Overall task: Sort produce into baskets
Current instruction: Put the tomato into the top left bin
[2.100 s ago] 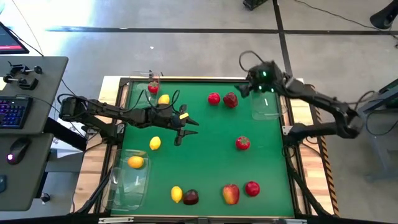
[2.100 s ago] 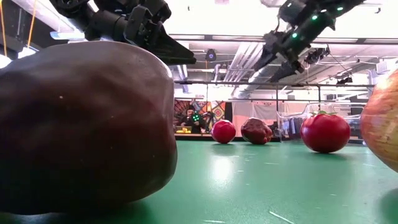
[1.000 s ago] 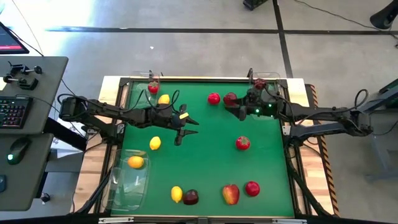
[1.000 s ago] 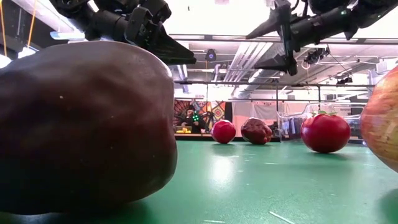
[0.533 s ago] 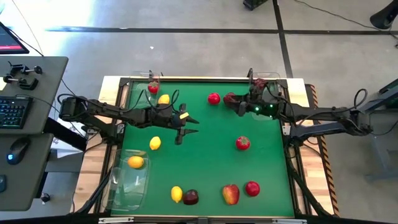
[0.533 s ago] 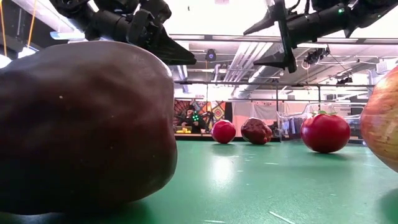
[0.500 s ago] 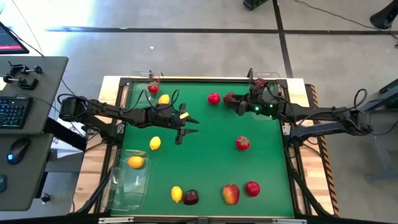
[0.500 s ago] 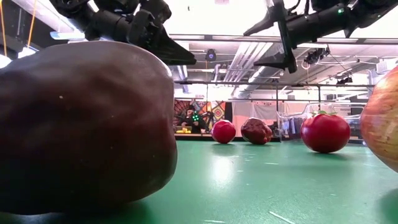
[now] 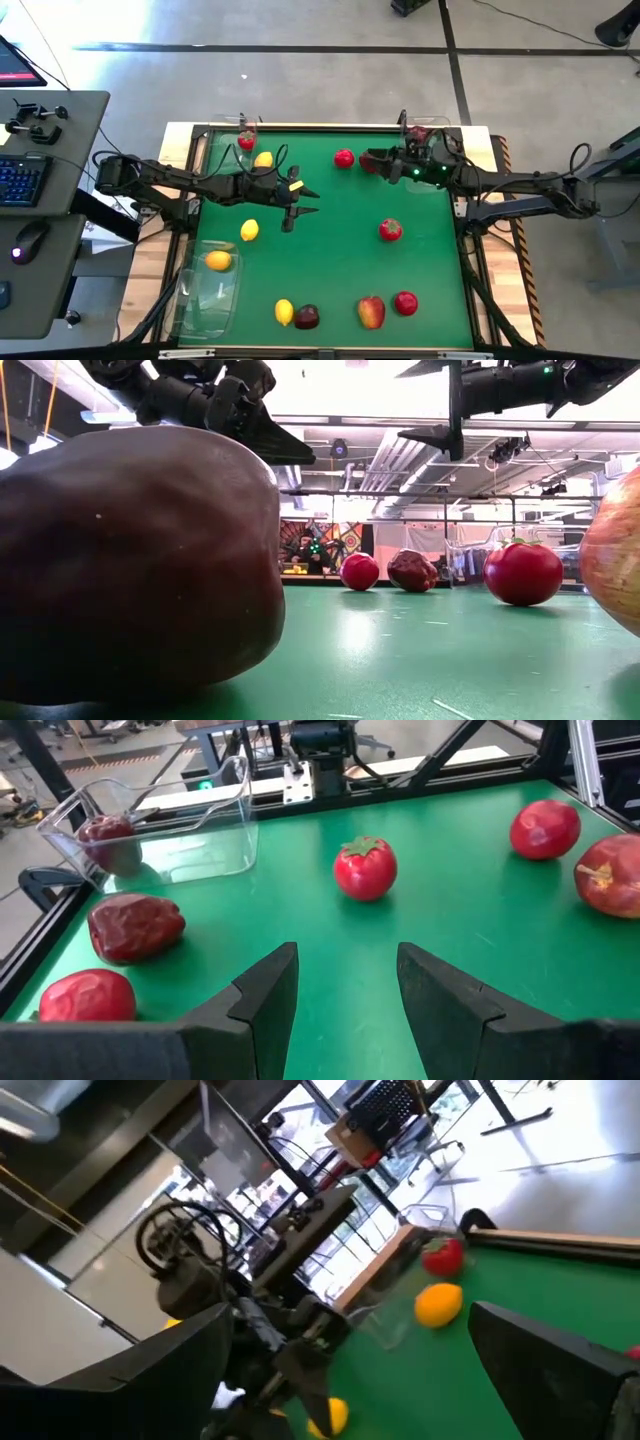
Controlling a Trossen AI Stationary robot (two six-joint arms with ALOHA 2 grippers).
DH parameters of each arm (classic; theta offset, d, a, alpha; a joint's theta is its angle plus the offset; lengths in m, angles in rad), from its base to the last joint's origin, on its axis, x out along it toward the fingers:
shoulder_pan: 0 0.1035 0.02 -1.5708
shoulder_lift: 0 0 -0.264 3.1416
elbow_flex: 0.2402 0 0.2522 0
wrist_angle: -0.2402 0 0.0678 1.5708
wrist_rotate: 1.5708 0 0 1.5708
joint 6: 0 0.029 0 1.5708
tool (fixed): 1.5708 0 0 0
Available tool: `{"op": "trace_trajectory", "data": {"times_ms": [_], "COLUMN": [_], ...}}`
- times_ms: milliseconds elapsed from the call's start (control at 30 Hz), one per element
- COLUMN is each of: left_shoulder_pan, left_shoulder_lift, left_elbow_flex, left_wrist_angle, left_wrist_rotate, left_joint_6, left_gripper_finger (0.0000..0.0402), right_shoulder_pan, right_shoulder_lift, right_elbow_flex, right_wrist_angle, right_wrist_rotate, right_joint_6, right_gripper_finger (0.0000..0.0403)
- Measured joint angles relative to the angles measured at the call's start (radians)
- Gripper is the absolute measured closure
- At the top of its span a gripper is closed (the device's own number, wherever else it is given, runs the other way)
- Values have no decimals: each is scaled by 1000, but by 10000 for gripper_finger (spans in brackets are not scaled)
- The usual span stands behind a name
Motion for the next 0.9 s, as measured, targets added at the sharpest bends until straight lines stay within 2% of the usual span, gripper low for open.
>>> {"op": "trace_trajectory", "data": {"times_ms": [267,333,600,733,900], "left_shoulder_pan": [0,0,0,0,0], "left_shoulder_lift": [0,0,0,0,0], "left_elbow_flex": [0,0,0,0,0], "left_wrist_angle": [0,0,0,1,1], "left_wrist_rotate": [0,0,0,0,0], "left_joint_6": [0,0,0,14,24], "left_gripper_finger": [243,243,243,243,243], "right_shoulder_pan": [0,0,-1,-1,-1], "right_shoulder_lift": [0,0,1,1,1], "right_elbow_flex": [0,0,0,0,0], "right_wrist_angle": [-45,-69,-50,-98,-142], "right_wrist_rotate": [37,74,137,196,209], "right_joint_6": [-144,-163,-99,-231,-271], "right_gripper_finger": [5,5,5,5,35]}}
